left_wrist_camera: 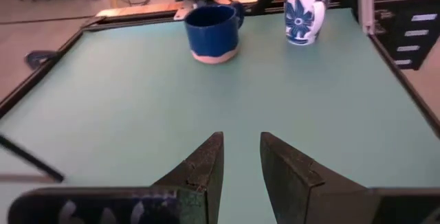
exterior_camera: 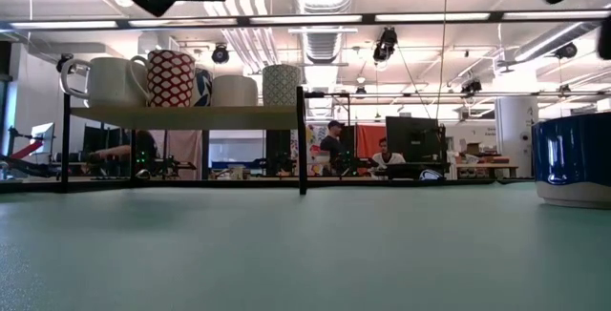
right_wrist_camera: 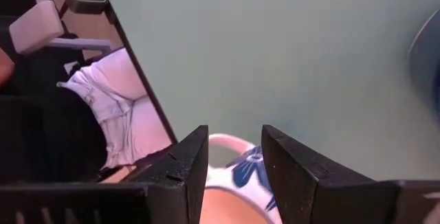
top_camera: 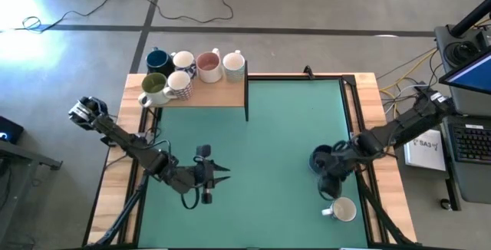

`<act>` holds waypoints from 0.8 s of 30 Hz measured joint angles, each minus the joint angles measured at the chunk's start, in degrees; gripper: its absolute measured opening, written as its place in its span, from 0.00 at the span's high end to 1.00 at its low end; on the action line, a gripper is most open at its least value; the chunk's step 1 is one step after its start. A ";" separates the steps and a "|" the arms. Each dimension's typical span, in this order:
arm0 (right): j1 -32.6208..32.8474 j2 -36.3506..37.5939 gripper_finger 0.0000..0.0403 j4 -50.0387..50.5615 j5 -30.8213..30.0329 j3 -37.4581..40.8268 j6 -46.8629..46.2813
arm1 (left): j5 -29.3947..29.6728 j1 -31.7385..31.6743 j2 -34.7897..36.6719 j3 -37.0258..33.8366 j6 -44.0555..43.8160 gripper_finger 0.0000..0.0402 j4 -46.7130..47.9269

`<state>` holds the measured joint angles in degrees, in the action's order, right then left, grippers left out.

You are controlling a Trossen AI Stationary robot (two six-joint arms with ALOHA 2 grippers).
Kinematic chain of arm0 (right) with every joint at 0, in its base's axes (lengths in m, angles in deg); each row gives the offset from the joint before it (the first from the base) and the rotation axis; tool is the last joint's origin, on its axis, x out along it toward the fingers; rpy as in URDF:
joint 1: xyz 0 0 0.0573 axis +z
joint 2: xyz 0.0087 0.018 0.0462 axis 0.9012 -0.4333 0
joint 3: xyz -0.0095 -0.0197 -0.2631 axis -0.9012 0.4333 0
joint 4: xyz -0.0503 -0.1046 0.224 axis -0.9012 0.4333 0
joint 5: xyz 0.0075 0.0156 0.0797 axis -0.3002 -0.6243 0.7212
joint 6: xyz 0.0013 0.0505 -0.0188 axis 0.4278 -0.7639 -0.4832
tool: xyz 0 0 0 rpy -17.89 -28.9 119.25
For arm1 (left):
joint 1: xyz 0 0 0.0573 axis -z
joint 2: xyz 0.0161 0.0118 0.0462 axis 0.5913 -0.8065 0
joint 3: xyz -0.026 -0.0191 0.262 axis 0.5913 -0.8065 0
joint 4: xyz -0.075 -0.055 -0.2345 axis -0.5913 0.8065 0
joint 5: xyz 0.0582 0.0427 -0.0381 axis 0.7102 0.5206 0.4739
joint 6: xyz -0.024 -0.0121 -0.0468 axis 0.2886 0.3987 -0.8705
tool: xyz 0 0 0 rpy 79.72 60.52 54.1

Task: Place coffee mugs
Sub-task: Move the white blue patterned mug to the center of the table

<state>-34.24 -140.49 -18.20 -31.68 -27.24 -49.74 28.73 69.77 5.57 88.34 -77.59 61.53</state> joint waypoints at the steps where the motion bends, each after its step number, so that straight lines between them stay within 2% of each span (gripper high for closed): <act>1: 1.38 -0.04 0.69 -0.27 -0.75 -0.04 -1.68 | 1.22 0.41 0.00 0.00 -0.92 0.80 0.52; 4: 5.56 -0.07 0.69 0.03 -3.23 -1.26 -4.47 | 3.98 0.99 0.00 0.00 -2.48 0.80 0.74; 11: 11.82 -1.69 0.69 5.31 -11.46 -5.90 -4.44 | 4.17 1.00 0.02 0.00 -2.48 0.80 0.65; 17: 15.20 -8.69 0.69 10.70 -12.08 -9.96 -0.37 | 4.17 1.00 0.02 0.00 -2.48 0.80 0.58; 24: 18.62 -17.32 0.70 18.74 -9.73 -16.57 4.90 | 4.15 1.04 0.02 0.00 -2.48 0.80 0.52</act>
<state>-15.62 -157.81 0.55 -41.41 -43.81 -44.84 32.88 70.81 5.59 88.34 -80.07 62.05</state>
